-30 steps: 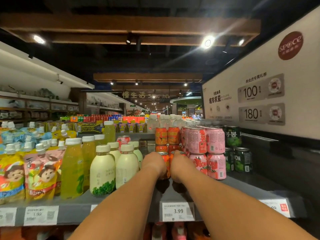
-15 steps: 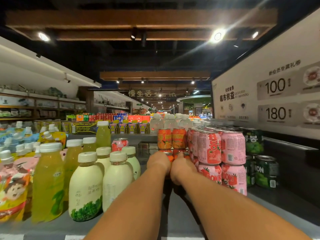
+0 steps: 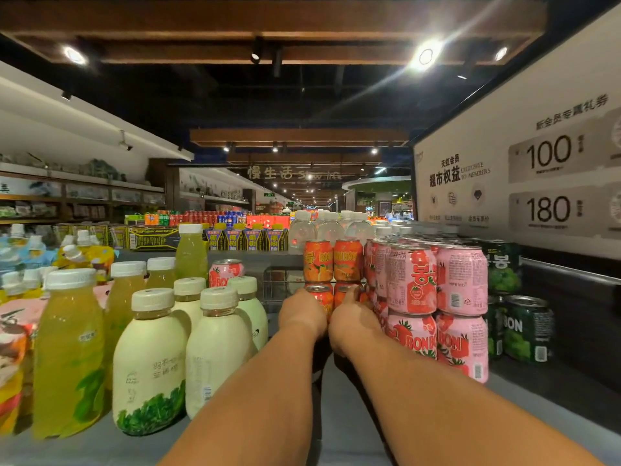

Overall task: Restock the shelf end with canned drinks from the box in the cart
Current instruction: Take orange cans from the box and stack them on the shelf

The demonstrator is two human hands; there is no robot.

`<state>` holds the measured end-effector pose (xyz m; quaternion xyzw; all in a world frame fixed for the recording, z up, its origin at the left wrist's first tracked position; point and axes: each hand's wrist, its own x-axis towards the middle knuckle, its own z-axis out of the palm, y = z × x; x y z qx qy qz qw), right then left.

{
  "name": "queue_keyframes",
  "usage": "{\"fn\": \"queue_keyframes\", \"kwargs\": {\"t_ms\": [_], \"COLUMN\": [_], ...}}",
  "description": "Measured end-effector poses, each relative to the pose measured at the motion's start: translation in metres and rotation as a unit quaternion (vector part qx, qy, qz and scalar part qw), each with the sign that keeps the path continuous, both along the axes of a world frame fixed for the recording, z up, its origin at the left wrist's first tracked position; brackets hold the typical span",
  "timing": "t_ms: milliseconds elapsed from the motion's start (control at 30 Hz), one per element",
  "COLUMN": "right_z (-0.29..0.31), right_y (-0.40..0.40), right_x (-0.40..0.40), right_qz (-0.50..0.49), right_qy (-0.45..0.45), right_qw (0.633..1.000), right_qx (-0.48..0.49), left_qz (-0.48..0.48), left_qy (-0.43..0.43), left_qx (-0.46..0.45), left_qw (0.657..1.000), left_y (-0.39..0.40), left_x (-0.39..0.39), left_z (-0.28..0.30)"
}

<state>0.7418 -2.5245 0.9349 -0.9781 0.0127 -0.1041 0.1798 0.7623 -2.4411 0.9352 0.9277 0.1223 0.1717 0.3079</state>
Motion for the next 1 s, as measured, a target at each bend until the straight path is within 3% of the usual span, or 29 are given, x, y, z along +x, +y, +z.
{"fn": "queue_keyframes", "kwargs": {"t_ms": [100,200,300,600,700,867,1000], "right_z": [0.003,0.005,0.010,0.022,0.017,-0.010,-0.054], "right_y": [-0.002,-0.002,-0.002,-0.027,-0.039,-0.056,-0.068], "right_x": [-0.006,-0.019,-0.045,-0.151,-0.183,-0.241,-0.288], "right_qz": [-0.038,-0.020,0.000,0.070,0.090,0.145,0.188], "right_qy": [0.047,0.019,0.017,-0.024,-0.100,-0.192,-0.177], "right_qw": [0.996,1.000,1.000,0.991,0.989,0.971,0.966], "right_qx": [-0.059,-0.001,-0.007,-0.108,-0.064,0.009,0.027], "left_qz": [0.000,0.002,-0.005,-0.092,-0.122,-0.125,-0.062], "left_qy": [0.001,0.010,0.012,-0.023,-0.076,-0.193,-0.169], "left_qx": [-0.008,-0.047,-0.082,0.026,0.076,0.024,0.008], "left_qw": [1.000,0.999,0.997,0.995,0.987,0.973,0.984], "left_y": [0.002,0.000,-0.003,-0.023,-0.028,-0.033,-0.035], "left_x": [0.001,-0.004,-0.016,-0.112,-0.161,-0.252,-0.314], "left_z": [-0.002,0.002,0.010,0.028,0.033,0.010,-0.046]}}
